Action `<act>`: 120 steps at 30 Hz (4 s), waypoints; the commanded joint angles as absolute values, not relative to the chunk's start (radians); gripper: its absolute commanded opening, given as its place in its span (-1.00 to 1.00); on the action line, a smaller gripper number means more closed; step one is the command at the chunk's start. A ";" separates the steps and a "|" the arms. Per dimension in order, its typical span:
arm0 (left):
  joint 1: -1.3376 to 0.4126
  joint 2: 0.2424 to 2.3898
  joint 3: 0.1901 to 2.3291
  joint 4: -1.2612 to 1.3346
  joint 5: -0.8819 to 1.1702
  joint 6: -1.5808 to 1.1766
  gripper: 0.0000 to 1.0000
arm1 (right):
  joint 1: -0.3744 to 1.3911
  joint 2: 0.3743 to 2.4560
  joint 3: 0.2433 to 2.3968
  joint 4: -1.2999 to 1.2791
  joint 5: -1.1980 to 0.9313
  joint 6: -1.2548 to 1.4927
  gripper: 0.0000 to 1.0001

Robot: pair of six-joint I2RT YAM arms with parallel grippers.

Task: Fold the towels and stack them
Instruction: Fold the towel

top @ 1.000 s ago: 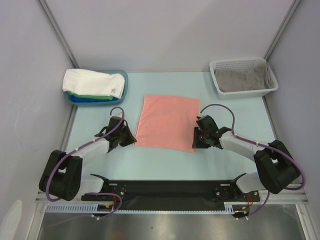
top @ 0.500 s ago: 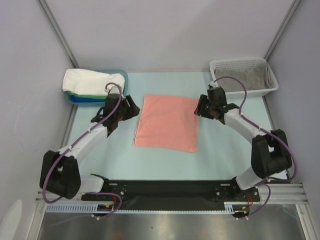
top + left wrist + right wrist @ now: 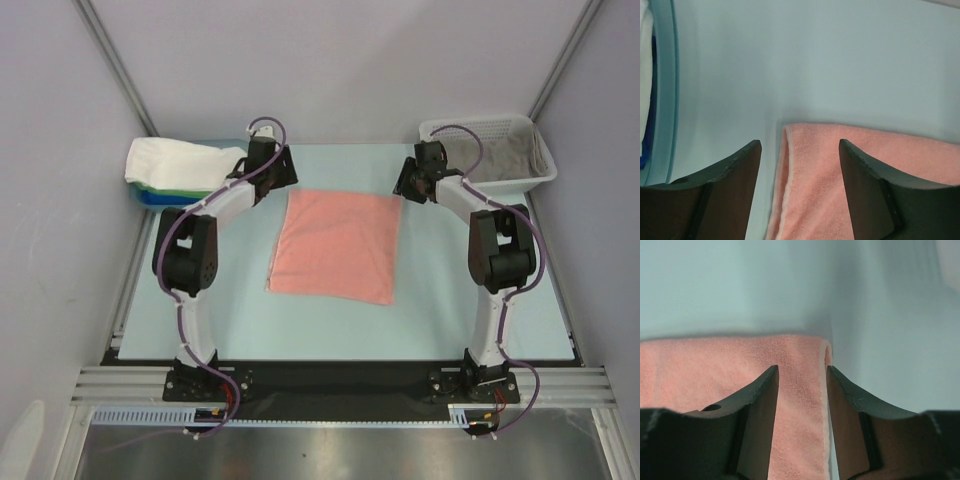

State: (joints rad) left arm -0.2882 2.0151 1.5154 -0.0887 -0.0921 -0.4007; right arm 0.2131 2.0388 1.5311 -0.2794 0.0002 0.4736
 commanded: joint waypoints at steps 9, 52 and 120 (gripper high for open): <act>-0.264 2.167 1.658 -0.176 0.017 -0.364 0.27 | 0.198 2.091 1.552 -0.279 -0.017 0.454 -0.06; -0.259 2.349 1.839 -0.314 0.021 -0.360 -0.28 | 0.227 2.226 1.654 -0.287 0.063 0.390 -0.32; -0.210 1.654 1.025 0.264 -0.026 -0.434 -0.99 | 0.331 1.553 1.095 -0.067 0.077 0.400 -1.00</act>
State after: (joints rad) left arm -0.2283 1.7344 1.0794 0.1860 -0.0040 -0.4019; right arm 0.3161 1.6188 1.1263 -0.0818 0.0383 0.3931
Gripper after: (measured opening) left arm 0.011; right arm 0.042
